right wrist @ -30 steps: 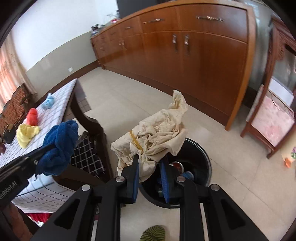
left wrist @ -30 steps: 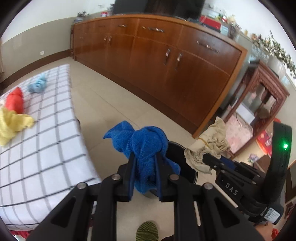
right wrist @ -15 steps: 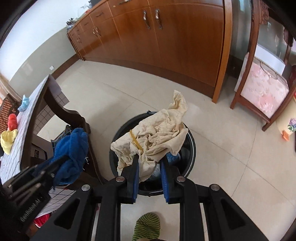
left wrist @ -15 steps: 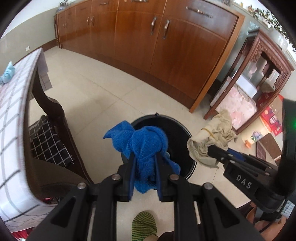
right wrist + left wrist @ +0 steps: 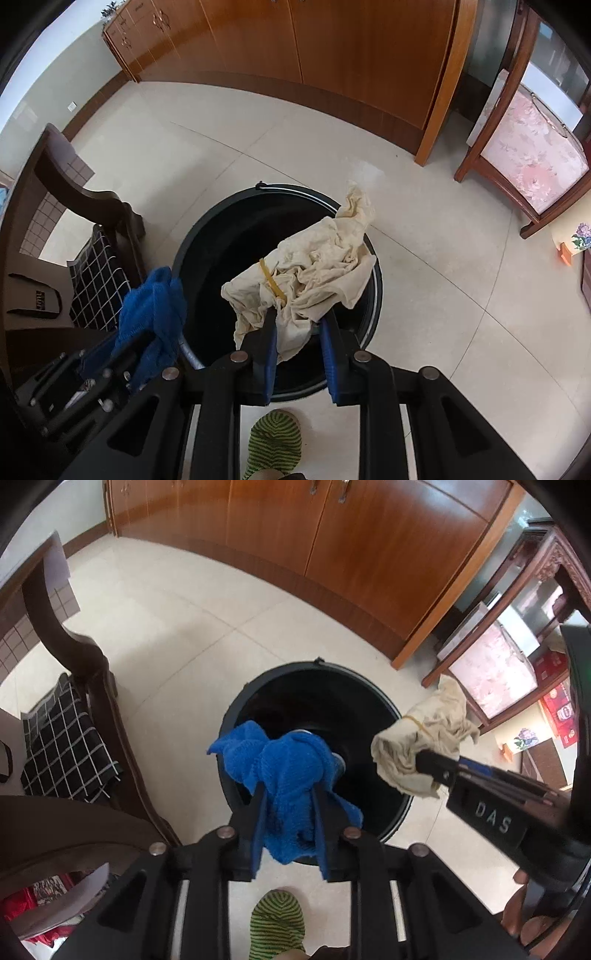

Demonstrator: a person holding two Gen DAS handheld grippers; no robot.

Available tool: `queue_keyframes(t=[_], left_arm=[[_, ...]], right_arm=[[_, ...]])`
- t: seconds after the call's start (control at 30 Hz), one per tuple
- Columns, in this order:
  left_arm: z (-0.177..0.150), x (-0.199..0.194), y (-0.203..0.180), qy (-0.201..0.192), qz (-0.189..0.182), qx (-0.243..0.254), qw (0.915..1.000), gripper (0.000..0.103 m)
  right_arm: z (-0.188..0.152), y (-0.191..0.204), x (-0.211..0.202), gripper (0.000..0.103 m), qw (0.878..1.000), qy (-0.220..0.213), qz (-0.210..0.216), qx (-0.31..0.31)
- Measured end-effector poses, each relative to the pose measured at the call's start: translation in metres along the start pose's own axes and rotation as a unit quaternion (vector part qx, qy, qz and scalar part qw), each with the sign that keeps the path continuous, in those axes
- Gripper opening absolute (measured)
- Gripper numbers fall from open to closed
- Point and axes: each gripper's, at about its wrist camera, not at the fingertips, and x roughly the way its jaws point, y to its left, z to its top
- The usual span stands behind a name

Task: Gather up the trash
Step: 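Open both tools to drop the towel and cloth into the bin, then move both open tools back over the table toward the yellow cloth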

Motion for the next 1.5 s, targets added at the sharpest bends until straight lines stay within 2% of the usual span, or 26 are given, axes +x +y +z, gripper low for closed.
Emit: queue_keyframes(t=[0.17, 0.3, 0.33, 0.4, 0.57, 0.73, 0.9, 1.1, 1.33, 1.5], left_arm=[[0.004, 0.007, 0.001, 0.013, -0.015, -0.008, 0.9998, 0.033], [0.01, 0.005, 0.005, 0.005, -0.027, -0.019, 0.9995, 0.048], [0.012, 0.002, 0.006, 0.0, -0.027, -0.021, 0.9994, 0.049], [0.014, -0.006, 0.007, -0.014, -0.017, -0.022, 0.9995, 0.049], [0.015, -0.024, 0.015, -0.038, 0.002, -0.02, 0.9991, 0.049], [0.015, -0.045, 0.015, -0.066, 0.023, 0.002, 0.9975, 0.049], [0.012, -0.07, 0.017, -0.088, 0.022, 0.009, 0.9959, 0.049], [0.006, -0.107, 0.029, -0.118, 0.021, 0.003, 0.9927, 0.049], [-0.003, -0.154, 0.051, -0.165, 0.043, -0.008, 0.9853, 0.049], [-0.012, -0.188, 0.086, -0.194, 0.064, -0.041, 0.978, 0.05]], right_arm=[[0.012, -0.003, 0.011, 0.029, 1.0, 0.004, 0.002, 0.012], [0.016, 0.0, 0.015, 0.036, 1.0, 0.006, 0.003, 0.012], [0.016, 0.0, 0.015, 0.038, 1.0, 0.005, 0.004, 0.014], [0.018, 0.0, 0.014, 0.048, 1.0, 0.0, 0.007, 0.02], [0.021, -0.002, 0.004, 0.049, 0.999, -0.019, 0.009, 0.034], [0.017, 0.004, -0.013, 0.049, 0.999, -0.039, -0.002, 0.024], [0.004, 0.013, -0.037, 0.05, 0.998, -0.058, -0.009, 0.016], [-0.013, 0.031, -0.075, 0.06, 0.995, -0.098, -0.017, -0.005], [-0.027, 0.069, -0.124, 0.066, 0.988, -0.152, 0.009, -0.031], [-0.03, 0.113, -0.15, 0.069, 0.98, -0.179, 0.052, -0.065]])
